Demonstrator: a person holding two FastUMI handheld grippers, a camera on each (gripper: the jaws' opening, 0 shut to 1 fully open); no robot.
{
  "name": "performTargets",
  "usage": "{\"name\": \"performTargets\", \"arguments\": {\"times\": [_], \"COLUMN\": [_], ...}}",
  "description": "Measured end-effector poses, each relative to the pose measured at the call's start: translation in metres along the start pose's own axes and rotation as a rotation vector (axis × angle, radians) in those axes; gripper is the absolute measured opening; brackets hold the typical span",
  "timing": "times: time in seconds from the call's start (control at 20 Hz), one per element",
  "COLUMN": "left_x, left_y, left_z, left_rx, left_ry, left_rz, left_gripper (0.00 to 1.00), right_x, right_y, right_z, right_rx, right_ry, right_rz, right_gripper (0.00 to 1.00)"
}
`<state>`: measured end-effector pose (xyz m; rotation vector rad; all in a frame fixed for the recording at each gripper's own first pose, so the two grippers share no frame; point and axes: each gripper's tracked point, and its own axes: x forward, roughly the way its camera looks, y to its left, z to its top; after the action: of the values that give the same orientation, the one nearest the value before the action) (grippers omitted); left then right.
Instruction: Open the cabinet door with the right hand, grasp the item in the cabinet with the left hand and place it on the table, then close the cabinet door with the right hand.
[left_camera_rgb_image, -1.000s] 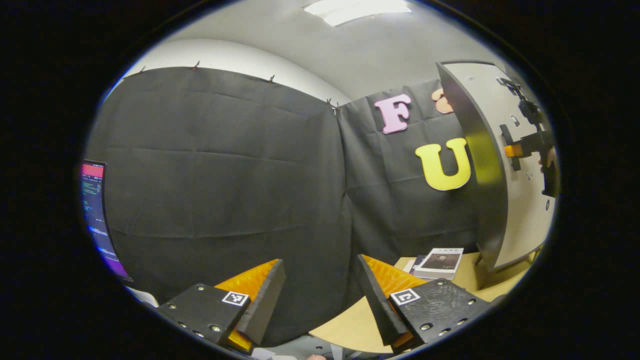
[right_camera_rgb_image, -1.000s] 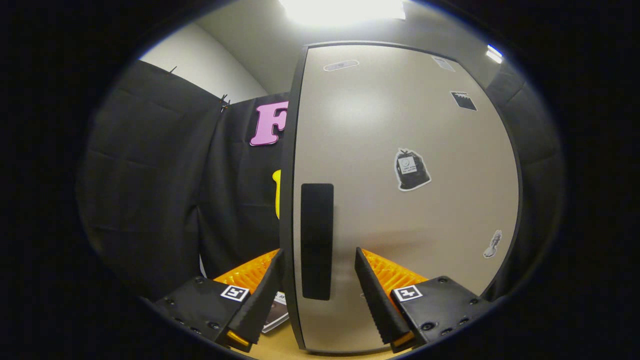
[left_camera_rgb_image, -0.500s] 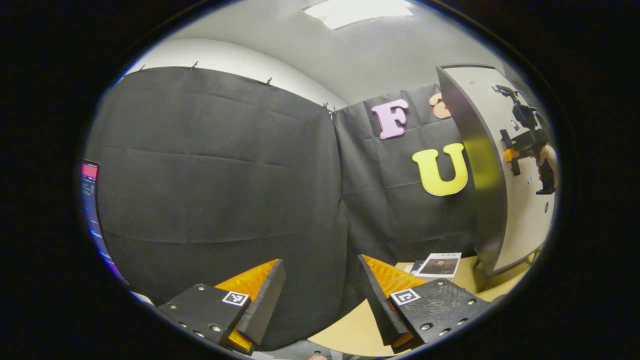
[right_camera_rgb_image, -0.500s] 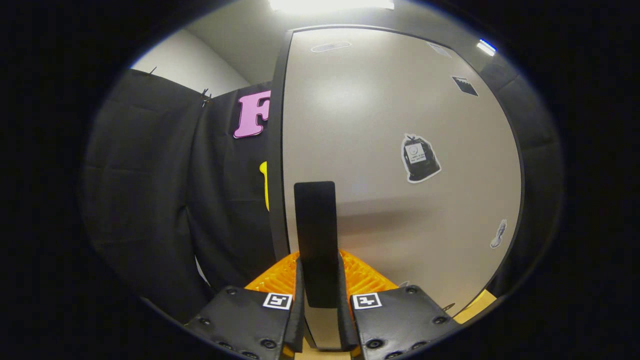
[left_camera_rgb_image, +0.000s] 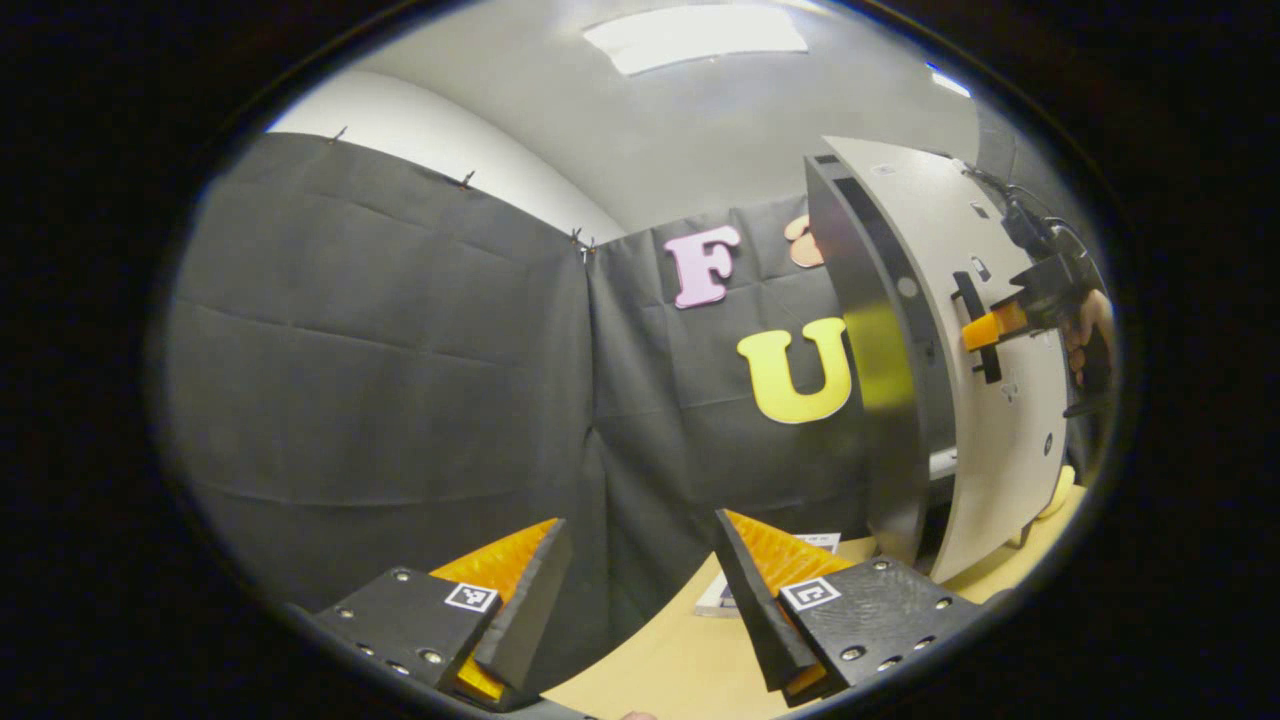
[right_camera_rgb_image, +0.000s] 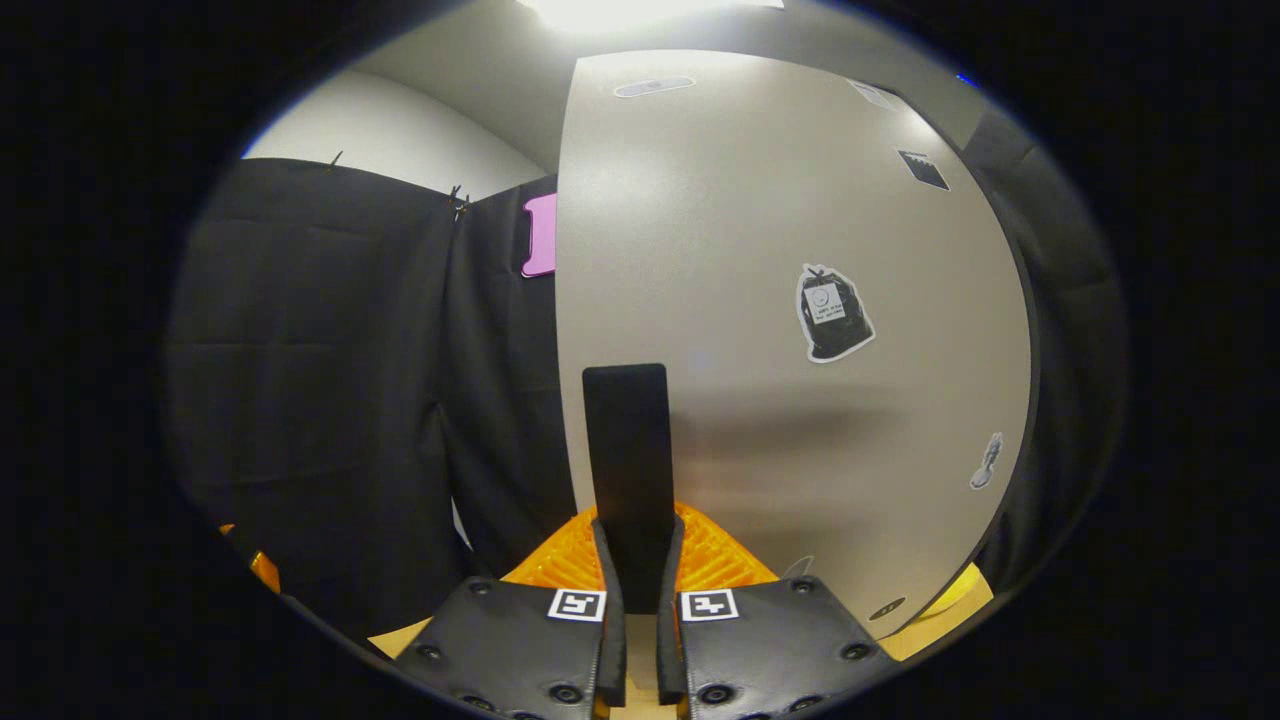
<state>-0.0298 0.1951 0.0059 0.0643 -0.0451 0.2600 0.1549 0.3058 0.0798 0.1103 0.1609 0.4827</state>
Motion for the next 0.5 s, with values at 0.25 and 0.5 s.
{"name": "performTargets", "arguments": {"times": [0.25,0.5], "left_x": [-0.002,-0.012], "left_y": [-0.076,-0.128], "left_z": [0.007,0.017], "left_rx": [-0.05,-0.056], "left_ry": [0.003,-0.01], "left_rz": [-0.12,-0.197], "left_gripper": [0.87,0.87], "right_x": [-0.019,-0.027], "right_y": [-0.003,-0.012], "right_z": [-0.001,-0.003], "right_rx": [0.013,0.016], "right_ry": [0.031,0.052], "right_rz": [0.104,0.159], "right_gripper": [0.13,0.13]}}
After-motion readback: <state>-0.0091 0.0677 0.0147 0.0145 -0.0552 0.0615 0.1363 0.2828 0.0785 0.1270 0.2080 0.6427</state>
